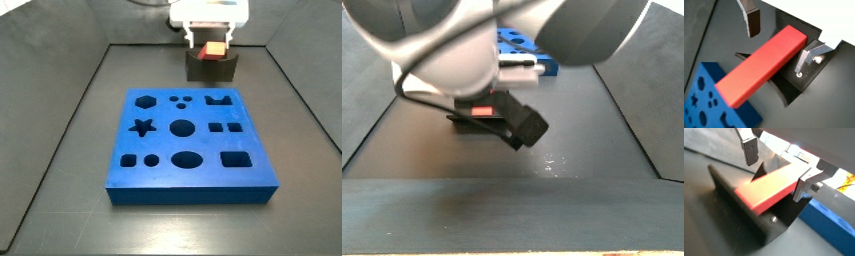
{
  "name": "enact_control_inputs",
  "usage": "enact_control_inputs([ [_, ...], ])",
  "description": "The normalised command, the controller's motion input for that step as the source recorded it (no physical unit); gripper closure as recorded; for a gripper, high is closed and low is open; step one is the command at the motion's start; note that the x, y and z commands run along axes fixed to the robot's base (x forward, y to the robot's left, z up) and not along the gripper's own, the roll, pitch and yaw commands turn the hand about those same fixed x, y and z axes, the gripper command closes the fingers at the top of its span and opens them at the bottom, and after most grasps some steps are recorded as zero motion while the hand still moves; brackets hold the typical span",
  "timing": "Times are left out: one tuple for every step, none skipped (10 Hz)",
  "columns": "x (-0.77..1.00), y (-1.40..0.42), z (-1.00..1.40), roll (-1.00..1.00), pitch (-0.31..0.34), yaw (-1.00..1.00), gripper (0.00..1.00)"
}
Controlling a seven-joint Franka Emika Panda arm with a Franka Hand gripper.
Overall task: Pick up the rectangle object. Move up. Place the rectangle object on the fixture. Regrasp the rectangle object. Move to above the board. Insert the rectangle object.
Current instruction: Regrasp the rectangle object.
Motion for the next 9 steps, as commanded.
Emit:
enact_control_inputs([
  [-0.04, -0.01, 1.0, 0.06, 0.072, 0.04, 0.0],
  [-0.04, -0.01, 0.82, 0.05, 0.094, 0.01, 0.0],
  [-0.04, 0.0, 0.72, 0.05, 0.098, 0.0, 0.0],
  [-0.03, 0.0, 0.5, 0.04, 0.1, -0.02, 0.0],
  [-0.03, 0.0, 0.34, 0.04, 0.101, -0.03, 0.0],
  [0.07, -1.0, 0.92, 1.0, 0.075, 0.0, 0.0],
  [0.07, -1.0, 0.87, 1.0, 0.072, 0.0, 0.0],
  [0.03, -1.0, 0.84, 1.0, 0.062, 0.0, 0.0],
  [0.01, -1.0, 0.82, 1.0, 0.057, 0.0, 0.0],
])
